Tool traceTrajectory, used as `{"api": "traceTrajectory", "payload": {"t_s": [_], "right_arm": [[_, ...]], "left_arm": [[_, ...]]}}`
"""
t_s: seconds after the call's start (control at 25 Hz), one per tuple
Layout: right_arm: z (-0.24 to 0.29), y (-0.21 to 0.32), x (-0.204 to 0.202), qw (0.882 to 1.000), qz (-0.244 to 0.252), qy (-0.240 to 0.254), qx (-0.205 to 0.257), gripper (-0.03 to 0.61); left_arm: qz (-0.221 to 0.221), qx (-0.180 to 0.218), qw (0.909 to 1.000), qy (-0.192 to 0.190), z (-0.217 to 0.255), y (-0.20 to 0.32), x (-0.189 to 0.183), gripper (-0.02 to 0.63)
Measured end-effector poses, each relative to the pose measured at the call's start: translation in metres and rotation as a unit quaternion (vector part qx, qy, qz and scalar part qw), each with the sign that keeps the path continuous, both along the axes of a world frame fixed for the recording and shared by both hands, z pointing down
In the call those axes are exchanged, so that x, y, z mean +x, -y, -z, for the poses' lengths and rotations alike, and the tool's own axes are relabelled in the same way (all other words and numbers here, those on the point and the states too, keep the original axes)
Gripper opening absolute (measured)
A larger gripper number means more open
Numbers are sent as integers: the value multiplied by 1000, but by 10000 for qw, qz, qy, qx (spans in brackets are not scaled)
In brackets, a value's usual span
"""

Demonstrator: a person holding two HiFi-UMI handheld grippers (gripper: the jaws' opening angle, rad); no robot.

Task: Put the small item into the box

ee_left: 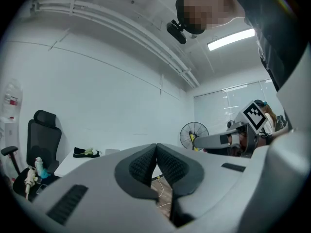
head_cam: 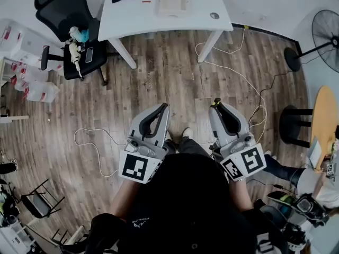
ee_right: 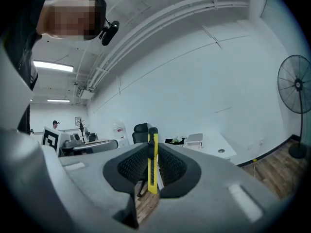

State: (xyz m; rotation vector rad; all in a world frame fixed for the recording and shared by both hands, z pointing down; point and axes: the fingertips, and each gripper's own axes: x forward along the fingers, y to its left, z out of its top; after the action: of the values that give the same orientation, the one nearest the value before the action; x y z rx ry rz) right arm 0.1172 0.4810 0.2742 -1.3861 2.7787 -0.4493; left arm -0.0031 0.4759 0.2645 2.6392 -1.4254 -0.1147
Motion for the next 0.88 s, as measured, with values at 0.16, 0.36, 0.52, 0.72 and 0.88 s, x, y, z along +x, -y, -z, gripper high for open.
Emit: {"api": "traceTrajectory", "payload": {"t_s": [0.16,0.36,0.52,0.72,0.88], "right_arm": [[3,-1,24,9999,78,67,80,66],[7,-2,52,9994,168,12,297,66],[9,5,64,9990,248,-14,373,66],[7,20,62,9990,262,-13,373,66],[0,46,54,9995,158,11,286,66]], "left_arm": [[-43,108,9999,7,12,-2,27,5],[110,342,9991,242,13,-4,49,5],[370,325,9987,151,9,2,52,5],[388,300,9986,192,4,16,46,5],[326,319,9987,215,0,42,33,5]]}}
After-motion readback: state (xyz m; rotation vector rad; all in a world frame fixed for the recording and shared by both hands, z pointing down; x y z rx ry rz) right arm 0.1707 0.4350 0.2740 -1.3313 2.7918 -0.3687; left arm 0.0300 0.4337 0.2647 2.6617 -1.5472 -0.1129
